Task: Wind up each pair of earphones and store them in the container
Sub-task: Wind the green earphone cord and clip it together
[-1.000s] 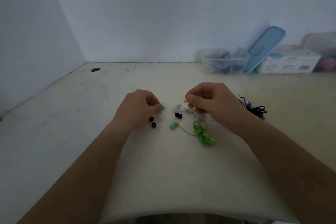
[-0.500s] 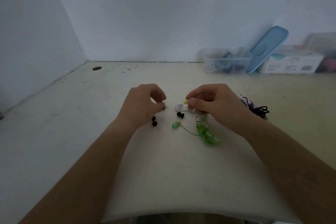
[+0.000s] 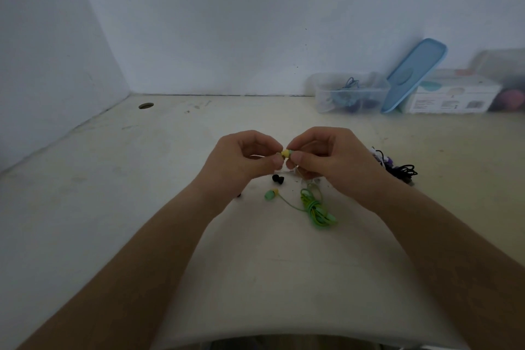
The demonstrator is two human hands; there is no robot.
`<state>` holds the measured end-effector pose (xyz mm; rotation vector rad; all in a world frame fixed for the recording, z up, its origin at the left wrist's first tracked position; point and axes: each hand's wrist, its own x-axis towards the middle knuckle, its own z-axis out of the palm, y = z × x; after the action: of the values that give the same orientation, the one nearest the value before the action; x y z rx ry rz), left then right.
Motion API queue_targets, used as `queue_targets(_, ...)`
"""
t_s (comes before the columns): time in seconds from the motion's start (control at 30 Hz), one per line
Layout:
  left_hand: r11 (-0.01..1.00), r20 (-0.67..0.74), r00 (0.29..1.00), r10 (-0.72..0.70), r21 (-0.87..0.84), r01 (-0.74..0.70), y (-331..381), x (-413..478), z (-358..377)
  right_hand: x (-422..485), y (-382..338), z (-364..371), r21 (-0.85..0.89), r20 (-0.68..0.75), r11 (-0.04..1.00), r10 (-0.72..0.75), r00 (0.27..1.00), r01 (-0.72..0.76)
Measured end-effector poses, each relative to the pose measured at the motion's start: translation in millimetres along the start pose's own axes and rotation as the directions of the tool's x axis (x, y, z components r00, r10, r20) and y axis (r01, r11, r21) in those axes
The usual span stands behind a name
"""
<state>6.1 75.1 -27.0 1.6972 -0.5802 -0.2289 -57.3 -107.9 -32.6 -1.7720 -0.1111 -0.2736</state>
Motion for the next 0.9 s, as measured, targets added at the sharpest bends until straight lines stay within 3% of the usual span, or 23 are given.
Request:
queue_targets(0.23,0.937,-0.001,0.987,-0.163,-0.313,0.154,5.0,-1.5,1.3,-0.3,0.0,0.1,0.007,-0.003,1.000,-0.005,1.000,0.005)
queue_targets(0.67,0.892,0.053,0.977,-0.206,-0.400,0.210,9.2,-2.4,1.8,-0.9,-1.1,-1.3,0.022,-0.048,1.000,-0.018,0.999,0.019)
queue_targets(0.9,0.918,0.079,0.982,-0.174,-0.348,0.191,8.3,-3.6,0.3,-1.1,-0.3,-3.2,-0.002,-0.033,1.000,-0.018,0.999,0.018)
